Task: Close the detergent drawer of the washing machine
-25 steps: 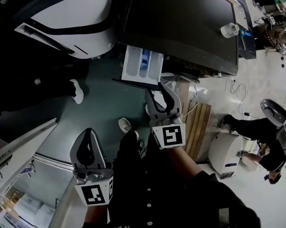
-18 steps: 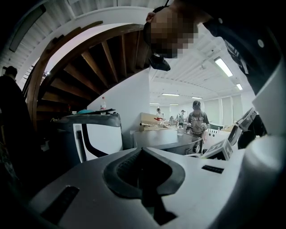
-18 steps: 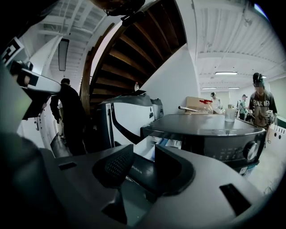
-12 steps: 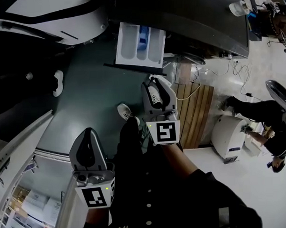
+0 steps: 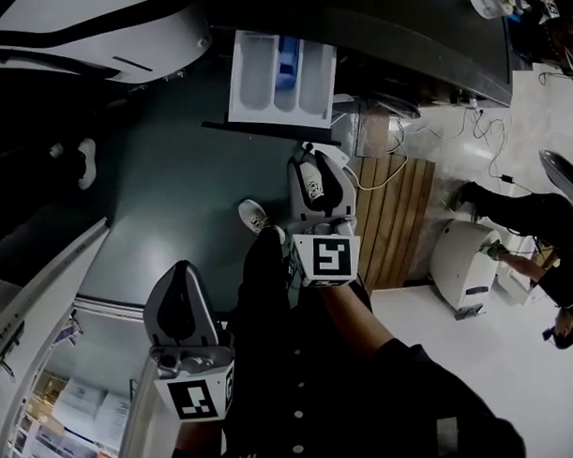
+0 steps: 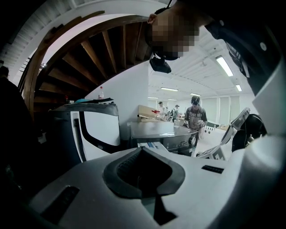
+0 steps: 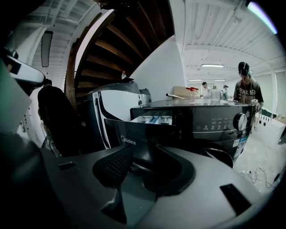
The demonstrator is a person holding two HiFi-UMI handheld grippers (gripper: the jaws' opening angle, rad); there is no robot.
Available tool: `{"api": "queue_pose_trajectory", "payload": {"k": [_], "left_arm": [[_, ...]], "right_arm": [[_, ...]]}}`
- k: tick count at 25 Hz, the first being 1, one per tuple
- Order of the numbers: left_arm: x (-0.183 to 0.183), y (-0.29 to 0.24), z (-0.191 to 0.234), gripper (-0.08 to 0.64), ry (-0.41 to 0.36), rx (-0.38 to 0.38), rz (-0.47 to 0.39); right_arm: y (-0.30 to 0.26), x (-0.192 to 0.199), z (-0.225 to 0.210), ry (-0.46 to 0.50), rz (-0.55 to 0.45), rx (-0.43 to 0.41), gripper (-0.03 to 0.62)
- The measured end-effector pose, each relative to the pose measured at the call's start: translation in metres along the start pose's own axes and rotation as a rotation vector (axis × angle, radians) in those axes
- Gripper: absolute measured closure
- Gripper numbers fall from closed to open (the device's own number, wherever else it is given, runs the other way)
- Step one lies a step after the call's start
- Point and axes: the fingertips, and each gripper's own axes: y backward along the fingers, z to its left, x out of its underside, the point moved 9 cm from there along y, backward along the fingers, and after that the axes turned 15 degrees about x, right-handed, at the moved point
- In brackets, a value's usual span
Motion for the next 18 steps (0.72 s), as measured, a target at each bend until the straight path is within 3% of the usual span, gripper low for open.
{"api": "queue_pose_trajectory", "payload": {"k": [4, 10, 18], "left_arm": [[0.002, -0.002, -0.001, 0.546, 0.000, 0.009, 0.009], [0.004, -0.006, -0.001, 0.546, 0.008, 0.009, 0.019], [0.003, -0.007, 0.003, 0.546, 0.011, 0.005, 0.024]], "right_arm": [[-0.003, 0.008, -0.001, -0.023, 0.038, 0.046, 0.436], [-0.016, 0.005, 0.008, -0.148, 0.084, 0.171, 0.425], [-0.017, 0.001, 0.012, -0.283, 0.130, 0.246, 0.422]]}}
